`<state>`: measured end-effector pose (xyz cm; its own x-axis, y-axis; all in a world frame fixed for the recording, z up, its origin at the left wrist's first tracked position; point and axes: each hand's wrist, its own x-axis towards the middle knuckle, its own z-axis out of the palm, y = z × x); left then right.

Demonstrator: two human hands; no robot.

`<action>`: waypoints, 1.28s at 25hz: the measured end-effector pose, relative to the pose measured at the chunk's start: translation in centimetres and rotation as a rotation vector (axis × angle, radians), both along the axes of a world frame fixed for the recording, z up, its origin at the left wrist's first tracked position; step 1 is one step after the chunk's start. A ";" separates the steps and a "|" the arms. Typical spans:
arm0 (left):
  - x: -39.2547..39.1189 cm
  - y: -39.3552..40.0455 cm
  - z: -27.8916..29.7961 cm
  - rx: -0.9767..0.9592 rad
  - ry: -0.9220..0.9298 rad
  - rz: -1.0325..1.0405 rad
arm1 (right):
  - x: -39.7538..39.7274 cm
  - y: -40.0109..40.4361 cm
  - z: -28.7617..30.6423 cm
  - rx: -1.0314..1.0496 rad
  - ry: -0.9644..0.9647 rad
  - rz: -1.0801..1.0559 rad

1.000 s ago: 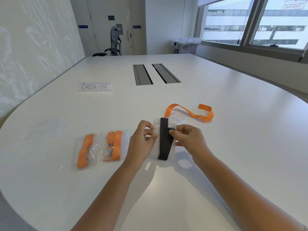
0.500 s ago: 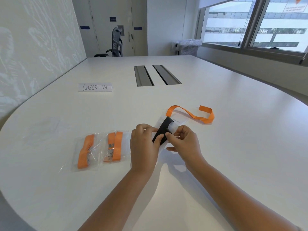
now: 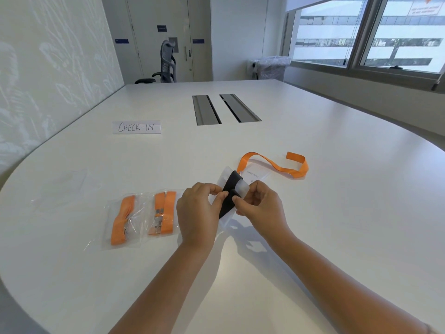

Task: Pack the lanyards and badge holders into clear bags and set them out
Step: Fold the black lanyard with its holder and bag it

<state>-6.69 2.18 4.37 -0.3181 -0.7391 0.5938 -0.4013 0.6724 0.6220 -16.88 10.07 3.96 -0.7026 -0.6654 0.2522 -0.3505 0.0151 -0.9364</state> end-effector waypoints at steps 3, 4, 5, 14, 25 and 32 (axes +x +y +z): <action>0.1 -0.3 0.1 0.174 0.008 -0.051 | 0.1 -0.1 -0.1 0.003 0.003 -0.005; 0.1 -0.5 0.1 0.281 0.026 -0.088 | 0.1 -0.1 -0.1 0.006 0.017 -0.008; 0.1 -0.8 0.1 0.361 0.031 -0.124 | 0.0 -0.1 -0.2 0.007 0.025 -0.009; 0.1 -1.1 0.2 0.327 0.038 -0.199 | -0.7 -0.4 -0.2 0.041 -0.036 -0.011; 0.2 -1.7 0.2 0.550 0.032 -0.382 | -0.3 -0.2 0.0 0.074 -0.010 -0.003; 0.3 -1.4 0.3 0.851 0.222 -0.452 | -0.4 0.1 0.4 0.061 -0.015 0.019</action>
<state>-6.41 0.80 4.69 -0.6210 -0.7838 0.0011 -0.0328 0.0274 0.9991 -17.32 10.14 4.35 -0.6930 -0.6924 0.2006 -0.3374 0.0657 -0.9391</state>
